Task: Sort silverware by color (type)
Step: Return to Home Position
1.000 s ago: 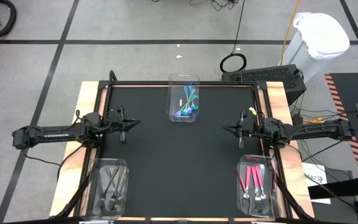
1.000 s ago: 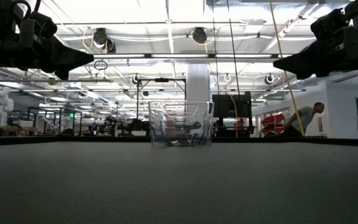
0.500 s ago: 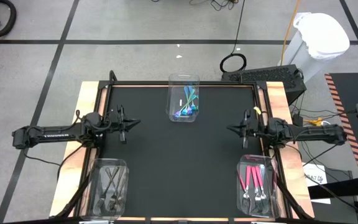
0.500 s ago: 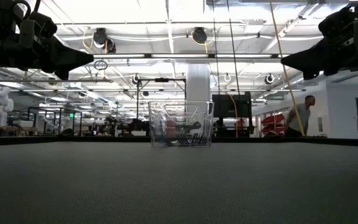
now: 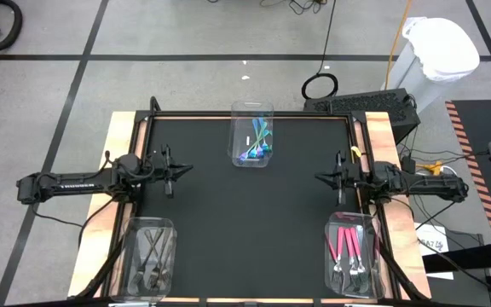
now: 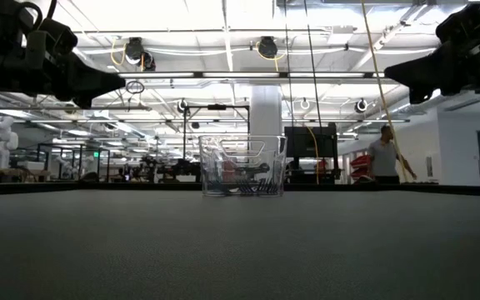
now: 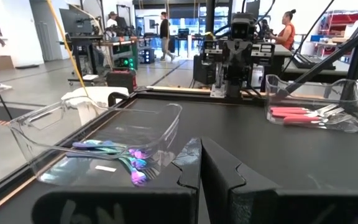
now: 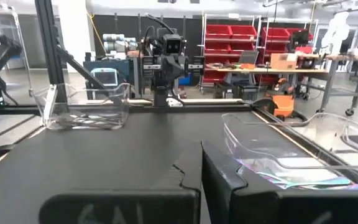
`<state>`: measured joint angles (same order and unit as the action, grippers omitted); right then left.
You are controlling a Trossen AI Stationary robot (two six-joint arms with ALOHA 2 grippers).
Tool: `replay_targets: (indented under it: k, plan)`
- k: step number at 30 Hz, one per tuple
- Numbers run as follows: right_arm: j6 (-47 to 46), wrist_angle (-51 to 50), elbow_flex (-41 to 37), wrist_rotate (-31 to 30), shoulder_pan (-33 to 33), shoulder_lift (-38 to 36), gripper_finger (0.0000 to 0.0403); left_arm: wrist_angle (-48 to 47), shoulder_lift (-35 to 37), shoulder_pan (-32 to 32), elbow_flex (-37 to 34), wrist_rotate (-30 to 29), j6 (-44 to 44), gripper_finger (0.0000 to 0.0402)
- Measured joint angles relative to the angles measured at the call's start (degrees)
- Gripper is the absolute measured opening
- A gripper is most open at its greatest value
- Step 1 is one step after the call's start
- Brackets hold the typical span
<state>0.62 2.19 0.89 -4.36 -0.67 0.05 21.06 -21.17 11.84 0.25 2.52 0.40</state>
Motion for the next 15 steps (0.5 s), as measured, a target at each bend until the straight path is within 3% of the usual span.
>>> replay_targets:
  k: [15]
  plan:
    - [-1.7, -0.6, 0.0, 0.3, 1.8, 0.2, 0.0000, -1.8, 3.6, 0.0, 0.0, 2.5, 2.8, 0.0012]
